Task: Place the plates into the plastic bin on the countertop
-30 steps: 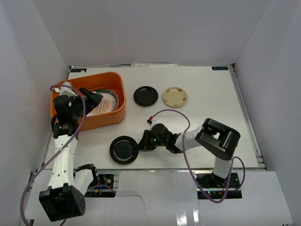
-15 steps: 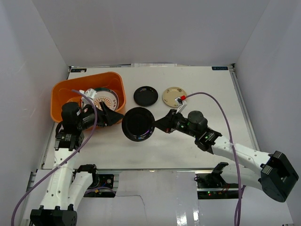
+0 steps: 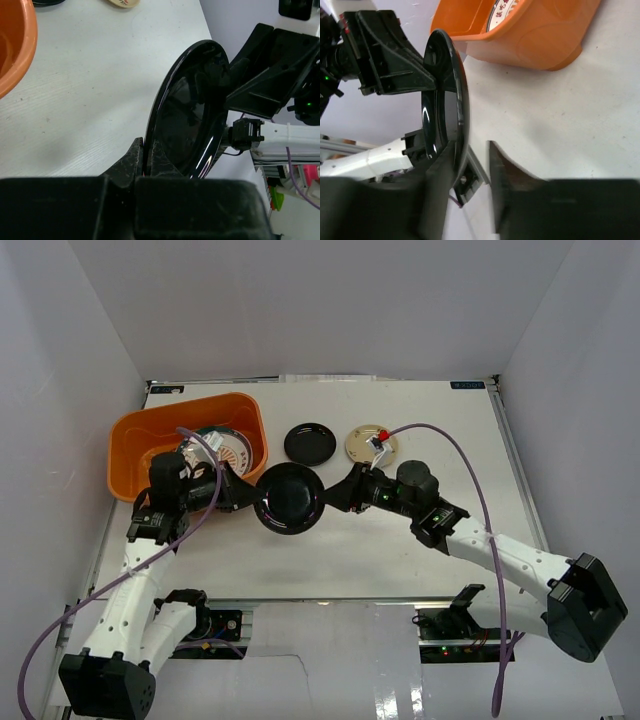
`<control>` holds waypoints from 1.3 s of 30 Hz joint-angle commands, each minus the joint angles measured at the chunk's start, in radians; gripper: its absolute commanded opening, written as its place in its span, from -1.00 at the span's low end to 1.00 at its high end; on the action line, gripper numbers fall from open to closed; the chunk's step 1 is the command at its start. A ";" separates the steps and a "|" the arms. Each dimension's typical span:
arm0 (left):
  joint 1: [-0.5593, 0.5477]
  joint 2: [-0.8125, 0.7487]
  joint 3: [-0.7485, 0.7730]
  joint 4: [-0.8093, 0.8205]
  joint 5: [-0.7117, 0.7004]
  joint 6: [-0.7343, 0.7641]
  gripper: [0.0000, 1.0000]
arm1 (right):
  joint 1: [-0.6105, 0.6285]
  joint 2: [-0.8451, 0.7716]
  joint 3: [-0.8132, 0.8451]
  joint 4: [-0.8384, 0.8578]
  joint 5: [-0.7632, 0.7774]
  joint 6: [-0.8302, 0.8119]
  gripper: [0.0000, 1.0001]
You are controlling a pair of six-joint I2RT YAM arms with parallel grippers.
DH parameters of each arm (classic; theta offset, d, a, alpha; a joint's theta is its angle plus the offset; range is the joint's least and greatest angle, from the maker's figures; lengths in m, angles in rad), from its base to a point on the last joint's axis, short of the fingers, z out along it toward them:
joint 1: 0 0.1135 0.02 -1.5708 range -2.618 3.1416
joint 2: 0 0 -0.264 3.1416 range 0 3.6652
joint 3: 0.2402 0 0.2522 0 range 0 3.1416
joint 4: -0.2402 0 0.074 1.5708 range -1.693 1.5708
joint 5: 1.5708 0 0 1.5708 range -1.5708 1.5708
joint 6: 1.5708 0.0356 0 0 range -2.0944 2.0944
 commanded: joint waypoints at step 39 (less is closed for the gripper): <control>0.430 0.393 0.114 0.223 -0.676 -0.171 0.77 | -0.601 0.709 0.162 0.143 0.165 0.114 0.26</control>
